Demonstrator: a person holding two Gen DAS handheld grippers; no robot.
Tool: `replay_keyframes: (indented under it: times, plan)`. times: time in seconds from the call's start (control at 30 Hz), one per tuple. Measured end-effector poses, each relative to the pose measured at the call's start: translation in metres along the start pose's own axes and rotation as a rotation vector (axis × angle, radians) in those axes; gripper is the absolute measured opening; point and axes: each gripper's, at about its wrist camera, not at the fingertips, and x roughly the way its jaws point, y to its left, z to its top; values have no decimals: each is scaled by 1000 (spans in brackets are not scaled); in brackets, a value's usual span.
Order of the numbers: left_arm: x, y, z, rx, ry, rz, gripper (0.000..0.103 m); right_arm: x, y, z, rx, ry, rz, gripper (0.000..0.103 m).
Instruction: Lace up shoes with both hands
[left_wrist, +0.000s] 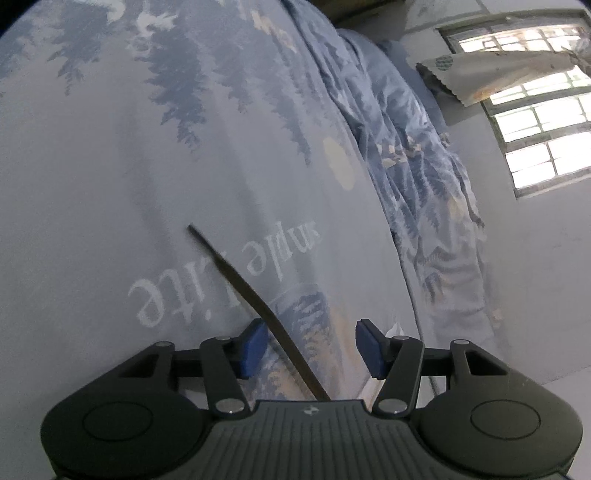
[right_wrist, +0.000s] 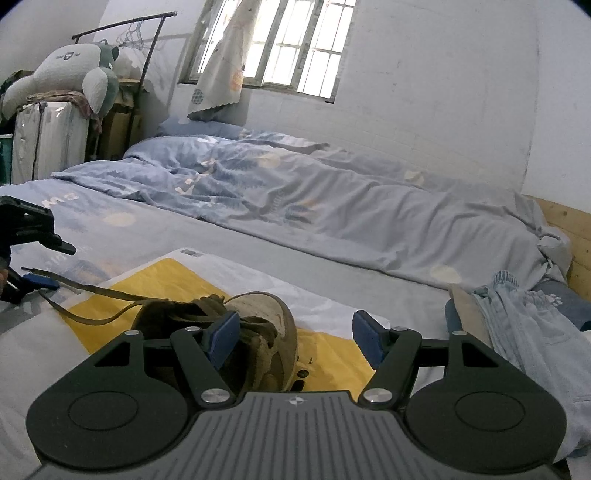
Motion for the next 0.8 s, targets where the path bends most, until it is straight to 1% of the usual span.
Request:
replay_keyframes:
  times: [0.03,0.1,0.17,0.23,0.3,0.43,0.5,0.57,0.6,0.7,0.8]
  plan:
    - [2,-1,1,10,-3,0,52,0,0,0,3,-2,-2,69]
    - [6,-3,3,30,-2,16,43,1,0,1,7,-4,-3,69]
    - [8,-1,6,24,3,47,20,1,0,1,9,-11,-6,69]
    - [10,4,8,1,12,81,6,0,1,1,8,-21,-9,69]
    - [10,6,9,-5,15,65,6,-1,1,2,9,-31,-11,69]
    - [13,-5,8,64,17,62,2,-6,-2,3,28,-78,-15,69]
    - [14,-19,3,153,22,58,1,-9,-5,4,49,-102,-9,69]
    - [14,-41,-8,281,37,18,1,-11,-13,6,88,-120,20,69]
    - [13,-54,-16,356,41,-11,1,-12,-17,8,107,-126,35,69]
    - [2,-97,-50,640,35,-120,1,-14,-29,19,165,-152,78,69]
    - [-13,-127,-86,853,30,-234,1,-13,-38,34,216,-185,124,69]
